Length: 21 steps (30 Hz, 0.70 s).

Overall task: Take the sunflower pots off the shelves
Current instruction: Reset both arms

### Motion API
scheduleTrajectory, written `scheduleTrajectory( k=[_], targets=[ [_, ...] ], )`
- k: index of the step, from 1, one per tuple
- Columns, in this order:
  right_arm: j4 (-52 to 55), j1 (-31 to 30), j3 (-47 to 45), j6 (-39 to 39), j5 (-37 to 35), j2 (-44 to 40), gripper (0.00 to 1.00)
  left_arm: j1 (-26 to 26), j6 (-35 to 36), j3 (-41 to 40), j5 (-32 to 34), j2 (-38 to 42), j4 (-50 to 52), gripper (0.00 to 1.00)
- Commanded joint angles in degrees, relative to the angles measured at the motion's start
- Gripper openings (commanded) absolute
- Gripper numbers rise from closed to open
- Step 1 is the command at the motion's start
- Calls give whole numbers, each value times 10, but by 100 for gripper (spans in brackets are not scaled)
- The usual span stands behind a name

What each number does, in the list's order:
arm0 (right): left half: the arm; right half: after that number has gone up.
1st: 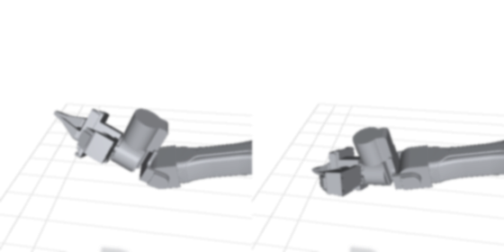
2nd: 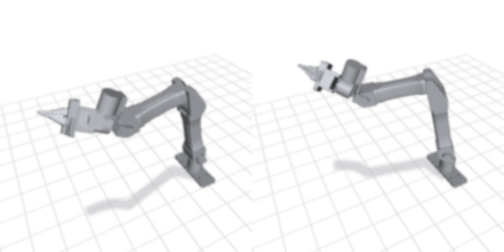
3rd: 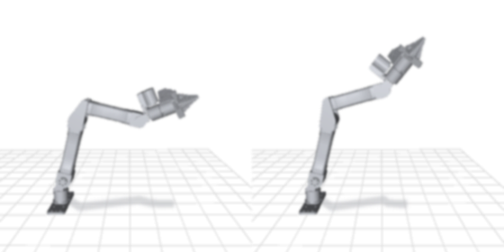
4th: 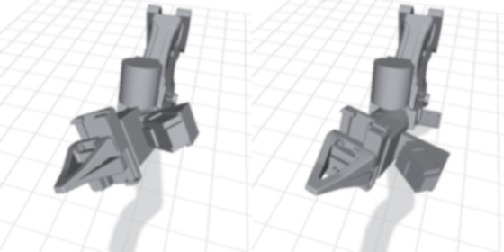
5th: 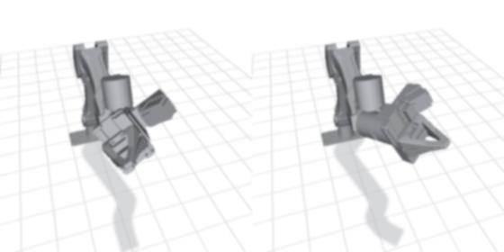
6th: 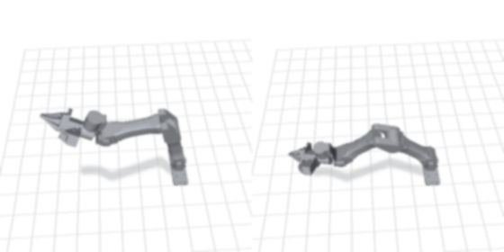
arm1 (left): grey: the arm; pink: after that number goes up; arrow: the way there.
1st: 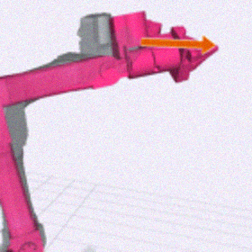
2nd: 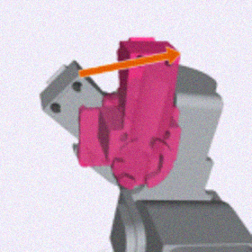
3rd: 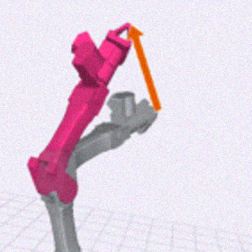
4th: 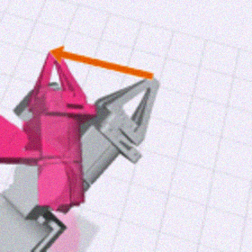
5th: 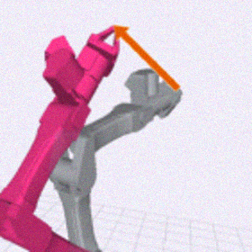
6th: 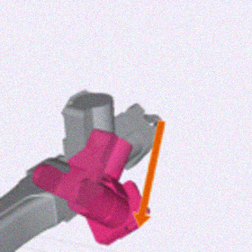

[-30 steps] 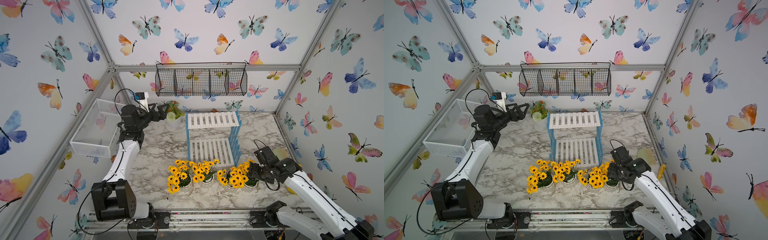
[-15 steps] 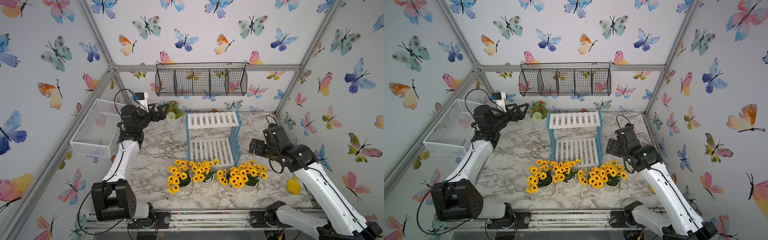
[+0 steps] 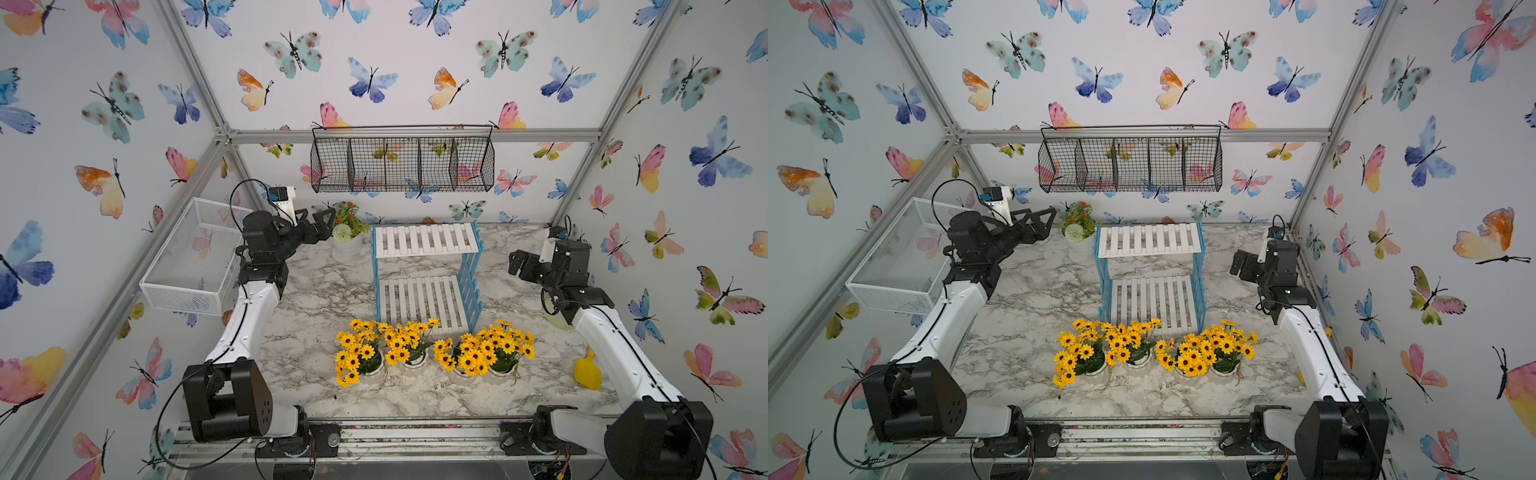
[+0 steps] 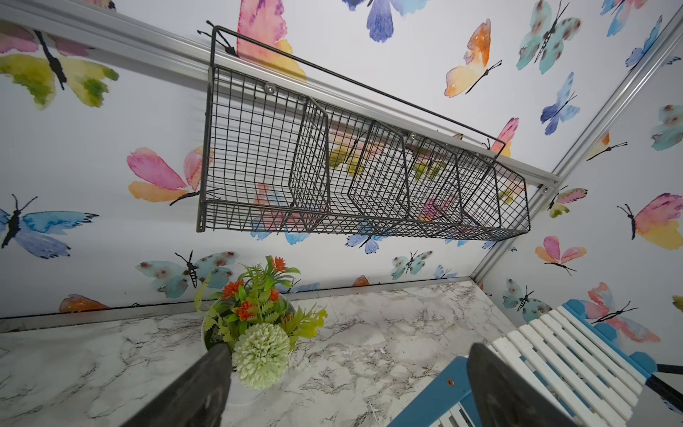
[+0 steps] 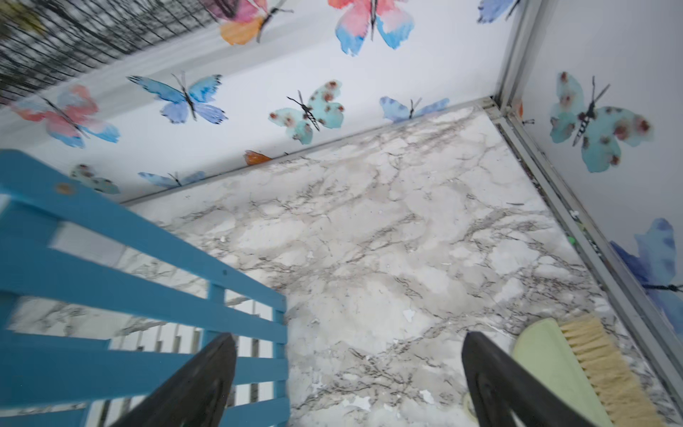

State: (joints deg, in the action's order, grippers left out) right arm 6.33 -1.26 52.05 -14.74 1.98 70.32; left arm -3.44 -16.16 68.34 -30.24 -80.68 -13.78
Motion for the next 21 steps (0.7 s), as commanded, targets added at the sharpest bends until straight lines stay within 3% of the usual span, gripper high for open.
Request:
scheduleTrajectory(
  k=[1,4,9,17,21],
  targets=[
    [-216,9,-101,44,19,5,98,-7,15,-7,20,-8,5,98],
    [-370,12,-191,53,19,35,98,-10,20,-30,61,-6,1,98],
    [-446,11,-243,80,0,84,98,-18,26,-100,119,17,-31,98],
    [-631,11,-348,117,-14,117,98,-18,30,-320,217,91,-235,98],
    [-723,11,-380,114,-15,165,98,-18,56,-397,252,118,-292,98]
  ],
)
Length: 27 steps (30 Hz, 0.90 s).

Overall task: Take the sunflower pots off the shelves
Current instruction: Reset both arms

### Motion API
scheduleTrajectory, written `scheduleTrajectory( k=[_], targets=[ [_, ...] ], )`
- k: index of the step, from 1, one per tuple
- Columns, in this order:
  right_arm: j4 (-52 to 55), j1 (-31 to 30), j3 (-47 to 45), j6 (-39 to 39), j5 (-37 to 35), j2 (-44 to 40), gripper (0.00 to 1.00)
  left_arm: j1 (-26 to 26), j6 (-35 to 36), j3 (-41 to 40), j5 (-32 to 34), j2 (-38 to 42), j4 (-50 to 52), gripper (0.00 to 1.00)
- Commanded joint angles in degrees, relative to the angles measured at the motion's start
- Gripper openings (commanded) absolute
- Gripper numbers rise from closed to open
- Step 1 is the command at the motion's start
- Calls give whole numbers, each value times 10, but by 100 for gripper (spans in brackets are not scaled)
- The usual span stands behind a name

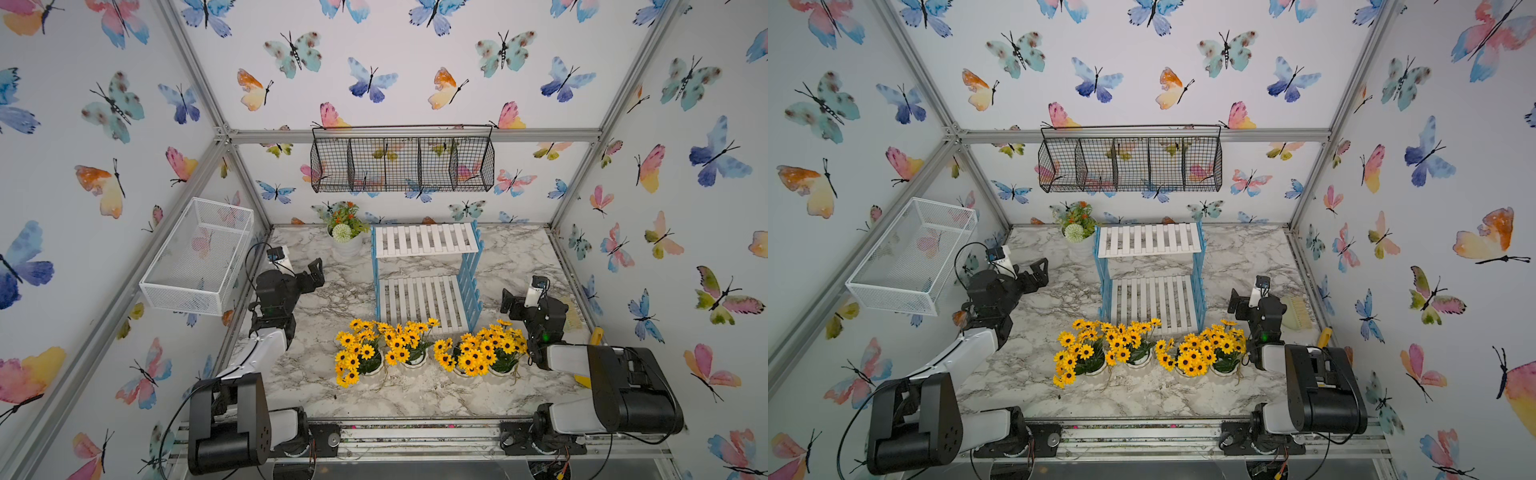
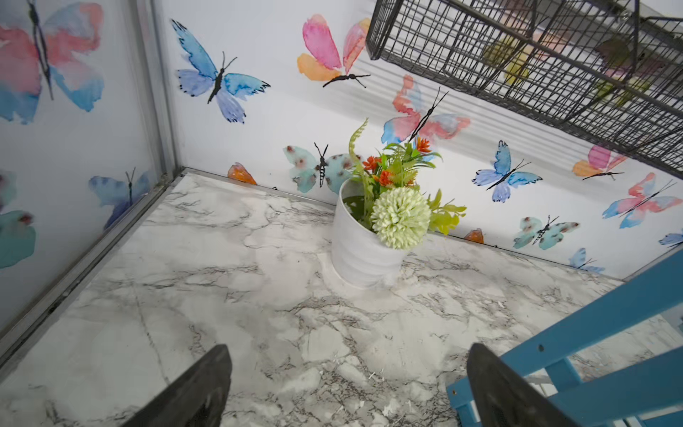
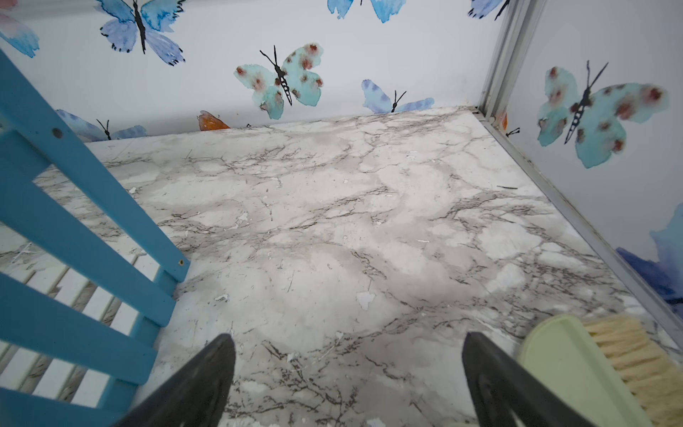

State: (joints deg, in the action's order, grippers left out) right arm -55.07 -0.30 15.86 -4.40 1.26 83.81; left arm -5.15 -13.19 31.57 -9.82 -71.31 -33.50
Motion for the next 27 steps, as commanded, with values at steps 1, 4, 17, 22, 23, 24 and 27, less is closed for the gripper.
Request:
scheduleTrajectory(
  k=[1,4,17,22,23,24,27],
  targets=[
    [-140,2,-27,11,-7,52,98,3,32,-45,60,29,-97,98],
    [-194,-3,-36,16,-7,71,98,39,74,-86,135,37,-99,98],
    [-177,-4,-42,54,75,55,98,146,136,-211,350,-47,-303,98],
    [-153,-3,-22,68,114,65,98,143,136,-217,345,-91,-360,98],
    [-147,-4,-18,63,100,65,98,141,132,-213,338,-86,-340,98],
    [-131,-4,-7,56,85,69,98,138,132,-212,334,-88,-339,98],
    [-124,-4,-5,54,80,68,98,129,125,-203,322,-97,-336,98]
  ],
)
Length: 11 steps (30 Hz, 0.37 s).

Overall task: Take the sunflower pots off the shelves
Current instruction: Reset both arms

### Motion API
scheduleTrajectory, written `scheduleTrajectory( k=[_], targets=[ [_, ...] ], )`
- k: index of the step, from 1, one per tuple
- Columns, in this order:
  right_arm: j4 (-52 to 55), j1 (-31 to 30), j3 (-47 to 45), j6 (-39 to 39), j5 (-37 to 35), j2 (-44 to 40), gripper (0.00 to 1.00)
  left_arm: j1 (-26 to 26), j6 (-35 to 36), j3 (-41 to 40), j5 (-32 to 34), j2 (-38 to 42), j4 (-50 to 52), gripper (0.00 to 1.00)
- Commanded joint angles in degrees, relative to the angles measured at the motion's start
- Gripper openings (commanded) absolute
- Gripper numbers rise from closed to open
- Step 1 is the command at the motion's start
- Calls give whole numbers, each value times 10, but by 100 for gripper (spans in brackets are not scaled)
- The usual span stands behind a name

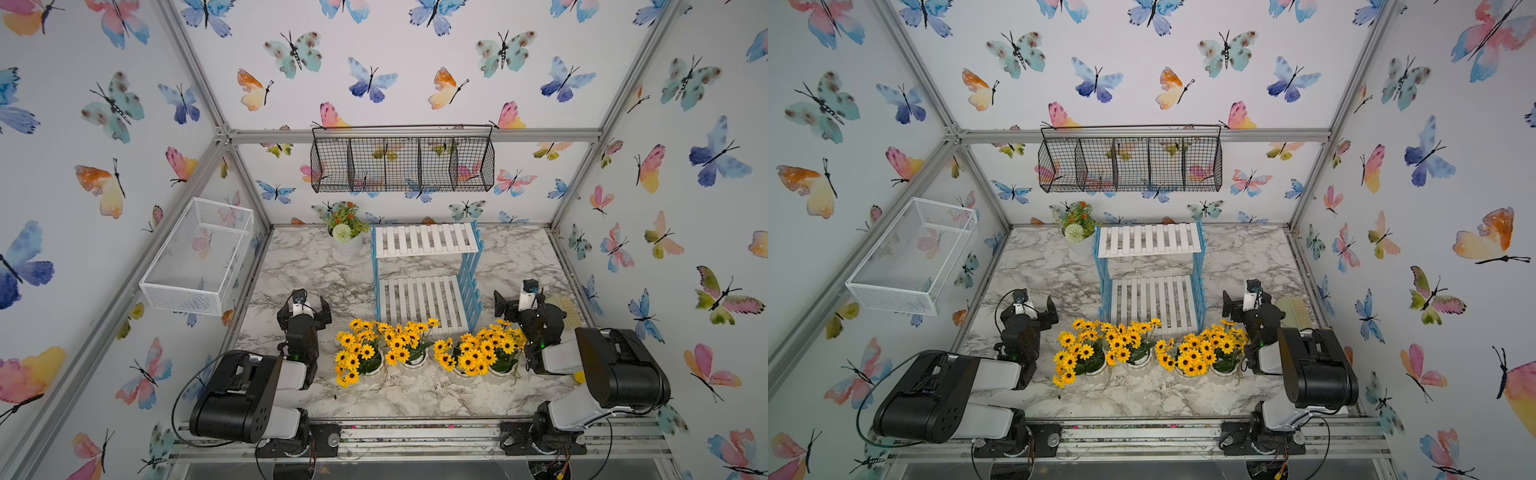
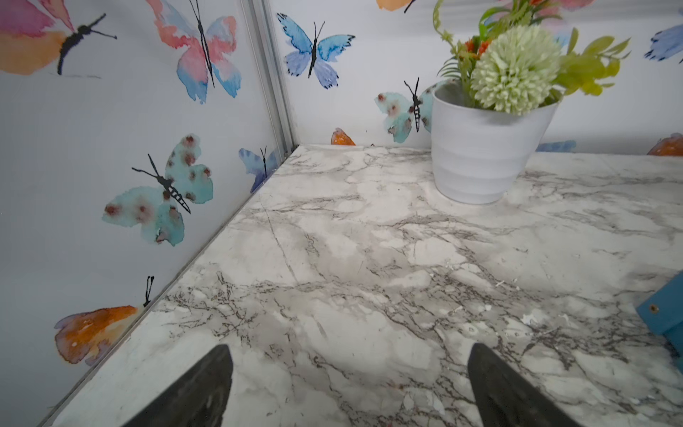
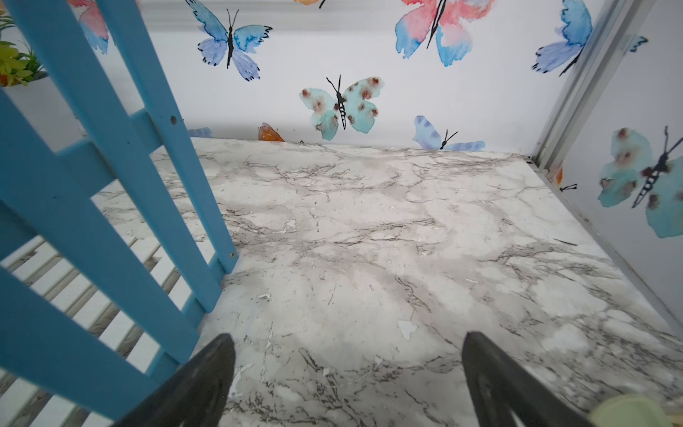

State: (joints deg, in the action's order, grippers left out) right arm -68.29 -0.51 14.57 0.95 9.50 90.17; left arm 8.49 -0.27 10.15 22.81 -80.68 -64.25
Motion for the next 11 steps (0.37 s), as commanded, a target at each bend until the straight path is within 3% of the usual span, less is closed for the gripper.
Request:
scheduleTrajectory(
  k=[1,11],
  targets=[
    [11,-1,10,1,-2,5,98,-13,-11,12,-5,-2,-21,98],
    [16,-2,17,-1,-5,11,98,-22,-17,20,-22,-8,-12,98]
  ],
)
